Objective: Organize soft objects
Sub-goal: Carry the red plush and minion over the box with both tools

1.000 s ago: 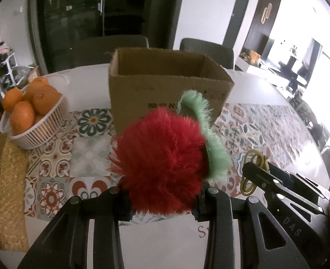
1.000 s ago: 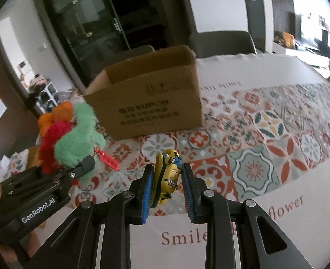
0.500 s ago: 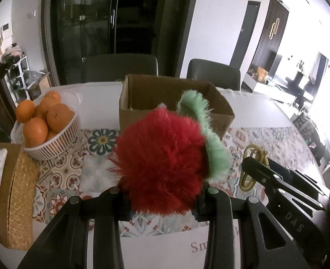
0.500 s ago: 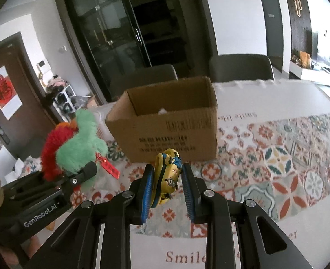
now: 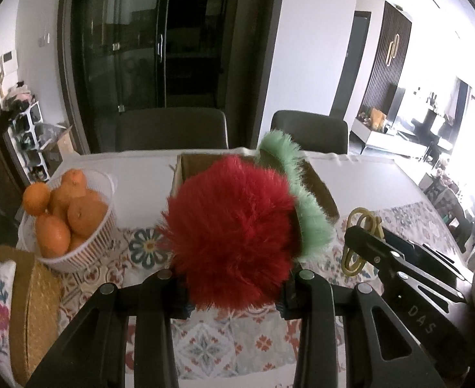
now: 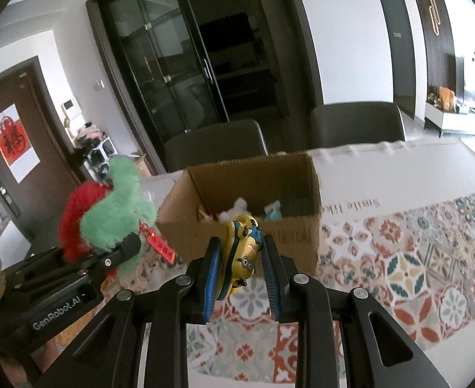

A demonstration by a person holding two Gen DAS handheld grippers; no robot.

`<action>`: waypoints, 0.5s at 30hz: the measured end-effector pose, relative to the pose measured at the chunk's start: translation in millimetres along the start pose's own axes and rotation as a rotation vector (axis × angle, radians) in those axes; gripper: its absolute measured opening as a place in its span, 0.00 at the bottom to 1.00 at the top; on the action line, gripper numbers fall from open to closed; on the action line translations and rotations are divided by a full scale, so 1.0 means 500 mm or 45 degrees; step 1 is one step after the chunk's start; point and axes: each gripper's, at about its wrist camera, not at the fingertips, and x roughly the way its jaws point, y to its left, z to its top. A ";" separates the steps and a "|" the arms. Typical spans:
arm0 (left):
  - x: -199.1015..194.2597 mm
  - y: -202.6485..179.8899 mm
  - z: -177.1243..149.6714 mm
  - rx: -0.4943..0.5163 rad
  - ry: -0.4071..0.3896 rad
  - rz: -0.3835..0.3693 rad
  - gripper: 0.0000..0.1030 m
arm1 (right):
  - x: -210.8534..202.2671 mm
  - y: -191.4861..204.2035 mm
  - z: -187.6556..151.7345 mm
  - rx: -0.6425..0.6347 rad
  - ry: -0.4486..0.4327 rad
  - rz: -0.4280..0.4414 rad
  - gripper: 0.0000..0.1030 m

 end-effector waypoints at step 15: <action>0.054 0.003 0.120 0.038 -0.048 -0.004 0.35 | 0.044 0.001 0.110 -0.030 -0.073 0.008 0.26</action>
